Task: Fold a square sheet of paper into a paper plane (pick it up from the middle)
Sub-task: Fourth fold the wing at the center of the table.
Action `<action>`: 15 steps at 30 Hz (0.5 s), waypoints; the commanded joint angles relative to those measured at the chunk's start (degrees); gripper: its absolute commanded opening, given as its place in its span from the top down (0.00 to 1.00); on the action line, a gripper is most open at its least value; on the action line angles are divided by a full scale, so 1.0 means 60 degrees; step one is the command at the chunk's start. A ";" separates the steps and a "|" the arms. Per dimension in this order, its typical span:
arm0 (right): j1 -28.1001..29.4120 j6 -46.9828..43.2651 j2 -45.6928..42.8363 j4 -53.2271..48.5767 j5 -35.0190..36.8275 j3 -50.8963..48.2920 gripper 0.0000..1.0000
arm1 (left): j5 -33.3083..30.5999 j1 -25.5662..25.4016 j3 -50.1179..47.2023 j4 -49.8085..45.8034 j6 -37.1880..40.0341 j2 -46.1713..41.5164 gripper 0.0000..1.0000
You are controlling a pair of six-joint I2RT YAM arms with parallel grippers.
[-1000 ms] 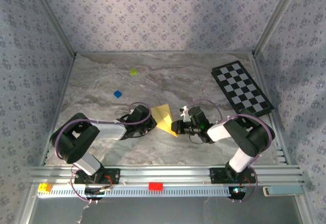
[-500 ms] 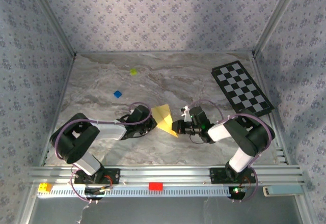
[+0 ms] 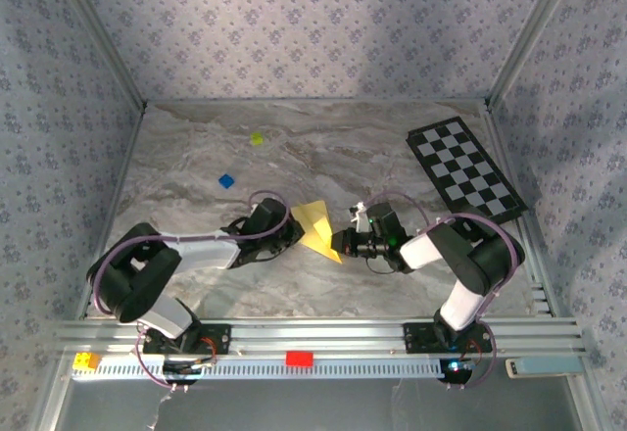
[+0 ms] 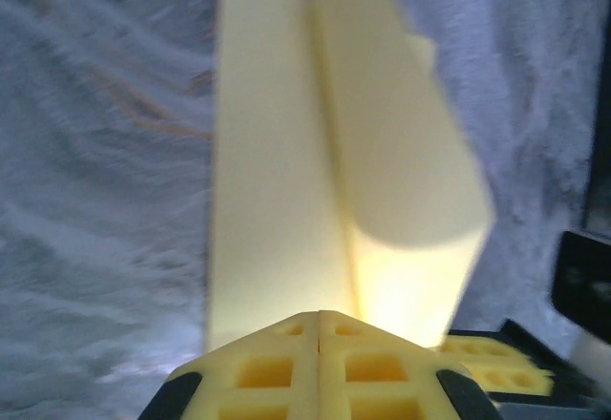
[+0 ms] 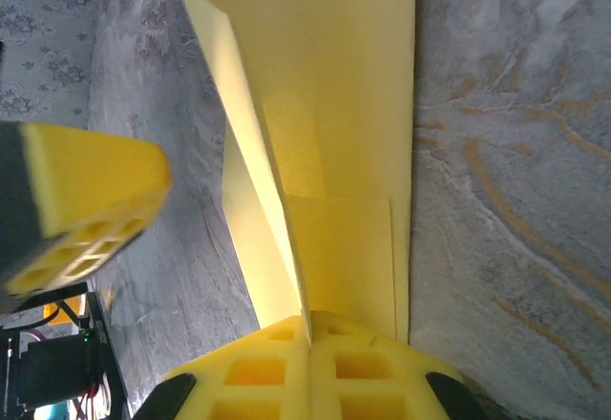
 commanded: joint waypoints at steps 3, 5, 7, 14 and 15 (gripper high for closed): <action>-0.0066 0.0165 0.0460 -0.0981 0.0200 -0.0022 1.00 | 0.0642 -0.0097 0.0704 0.0189 0.0765 0.0035 0.95; -0.0131 0.0226 0.0523 -0.1022 0.0132 0.0001 1.00 | 0.0913 -0.0092 0.0908 0.0337 0.0821 0.0391 0.96; -0.0193 0.0304 0.0579 -0.1068 0.0078 0.0015 1.00 | 0.1134 -0.0086 0.1015 0.0685 0.0739 0.0758 0.97; -0.0353 0.0503 0.0834 -0.1098 -0.0158 0.0100 1.00 | 0.1302 -0.0086 0.1173 0.1525 0.0407 0.1766 0.98; -0.0358 0.0518 0.0869 -0.1092 -0.0162 0.0108 1.00 | 0.1290 -0.0084 0.1196 0.1515 0.0418 0.1857 0.98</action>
